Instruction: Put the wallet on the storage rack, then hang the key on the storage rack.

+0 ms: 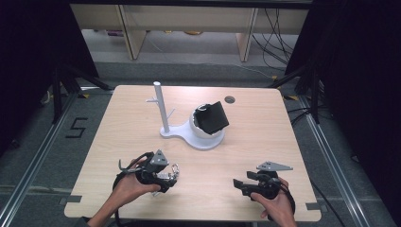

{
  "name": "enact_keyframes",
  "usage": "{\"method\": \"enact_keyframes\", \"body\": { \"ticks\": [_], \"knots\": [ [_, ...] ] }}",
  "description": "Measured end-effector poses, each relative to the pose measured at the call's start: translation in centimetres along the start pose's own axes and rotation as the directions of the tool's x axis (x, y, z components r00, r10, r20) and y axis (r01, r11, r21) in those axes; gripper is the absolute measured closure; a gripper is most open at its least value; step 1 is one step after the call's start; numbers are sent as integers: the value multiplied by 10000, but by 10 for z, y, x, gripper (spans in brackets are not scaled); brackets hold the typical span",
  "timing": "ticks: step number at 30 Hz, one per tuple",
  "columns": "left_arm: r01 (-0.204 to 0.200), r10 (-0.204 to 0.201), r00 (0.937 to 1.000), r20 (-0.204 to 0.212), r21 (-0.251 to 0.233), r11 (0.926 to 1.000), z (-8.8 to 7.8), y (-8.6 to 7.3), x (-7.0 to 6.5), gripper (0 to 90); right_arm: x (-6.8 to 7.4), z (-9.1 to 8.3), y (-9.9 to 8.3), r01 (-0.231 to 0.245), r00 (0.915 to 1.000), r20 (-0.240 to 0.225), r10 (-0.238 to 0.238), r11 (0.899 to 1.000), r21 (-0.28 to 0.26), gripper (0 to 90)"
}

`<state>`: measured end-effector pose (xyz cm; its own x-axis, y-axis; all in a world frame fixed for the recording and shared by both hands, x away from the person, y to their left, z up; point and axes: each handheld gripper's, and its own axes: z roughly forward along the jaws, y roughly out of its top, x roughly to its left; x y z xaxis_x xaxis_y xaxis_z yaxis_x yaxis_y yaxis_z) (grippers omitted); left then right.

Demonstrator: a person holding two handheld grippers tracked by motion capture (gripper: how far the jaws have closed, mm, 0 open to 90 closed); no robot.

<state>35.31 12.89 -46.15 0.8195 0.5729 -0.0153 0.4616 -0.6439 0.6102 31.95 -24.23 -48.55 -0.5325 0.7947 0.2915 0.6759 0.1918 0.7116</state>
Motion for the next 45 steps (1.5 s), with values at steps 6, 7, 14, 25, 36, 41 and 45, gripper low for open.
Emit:
{"method": "enact_keyframes", "body": {
  "ticks": [6,7,14,25,36,41,45],
  "knots": [
    [-33,28,9999,119,456,9990,10,8,1,301,5,1,-5,-231,9997,66,230,9995,234,300],
    [-18,10,9999,147,499,9988,11,9,0,301,4,1,-6,71,10000,16,-71,9998,167,300],
    [-28,16,9998,173,694,9976,16,14,0,298,4,2,-6,158,9998,118,-162,9995,282,302],
    [318,-333,9993,137,1004,9944,20,18,1,298,3,4,-7,214,9997,125,-217,9995,247,303],
    [888,-917,9957,140,1430,9857,32,22,7,336,6,4,-6,425,9990,108,-430,9981,451,304],
    [1123,-1157,9933,60,1973,9739,37,25,9,334,6,6,-5,402,9991,-115,-398,9984,387,304],
    [1376,-1404,9901,-66,2509,9582,39,25,15,340,8,7,-5,325,9992,-237,-316,9987,402,304]
  ]
}}
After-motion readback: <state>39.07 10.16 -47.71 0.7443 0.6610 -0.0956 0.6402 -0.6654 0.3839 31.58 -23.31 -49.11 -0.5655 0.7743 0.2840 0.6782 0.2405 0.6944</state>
